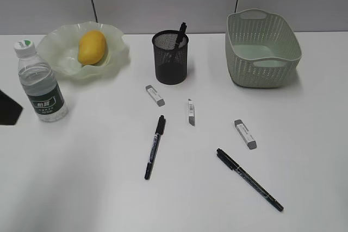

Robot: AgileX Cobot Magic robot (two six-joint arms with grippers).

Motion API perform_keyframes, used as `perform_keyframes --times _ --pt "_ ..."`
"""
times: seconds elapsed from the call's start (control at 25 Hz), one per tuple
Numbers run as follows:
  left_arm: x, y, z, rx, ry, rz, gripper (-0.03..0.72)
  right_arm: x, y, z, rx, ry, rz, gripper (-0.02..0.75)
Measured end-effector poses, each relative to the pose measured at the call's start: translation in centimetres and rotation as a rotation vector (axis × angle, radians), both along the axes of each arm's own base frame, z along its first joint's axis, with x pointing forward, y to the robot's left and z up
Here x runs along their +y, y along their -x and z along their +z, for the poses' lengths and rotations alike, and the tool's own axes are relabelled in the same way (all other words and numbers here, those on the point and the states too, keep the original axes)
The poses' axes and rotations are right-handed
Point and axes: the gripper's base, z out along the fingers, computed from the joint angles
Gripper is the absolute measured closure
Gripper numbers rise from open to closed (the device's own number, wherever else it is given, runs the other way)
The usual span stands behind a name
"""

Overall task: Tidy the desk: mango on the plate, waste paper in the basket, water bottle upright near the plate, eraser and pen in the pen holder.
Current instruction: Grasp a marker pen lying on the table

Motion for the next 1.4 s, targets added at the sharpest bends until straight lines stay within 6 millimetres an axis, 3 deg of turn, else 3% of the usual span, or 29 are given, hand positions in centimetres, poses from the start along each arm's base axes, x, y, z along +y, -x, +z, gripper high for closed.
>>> perform_keyframes --times 0.36,0.8,1.0,1.4 --pt "-6.4 -5.7 -2.0 0.071 -0.050 -0.066 0.263 -3.3 5.8 -4.1 -0.129 -0.072 0.003 0.280" --pt "-13.5 -11.5 -7.1 0.142 -0.118 -0.062 0.263 -5.7 9.3 -4.3 -0.341 -0.130 -0.009 0.280" --pt "-15.3 -12.8 -9.6 0.178 -0.133 -0.050 0.263 -6.2 10.1 -4.3 -0.390 -0.156 -0.011 0.280" --pt "-16.6 -14.7 -11.6 0.160 -0.120 -0.002 0.263 -6.9 11.1 -4.3 -0.462 -0.183 -0.054 0.280"
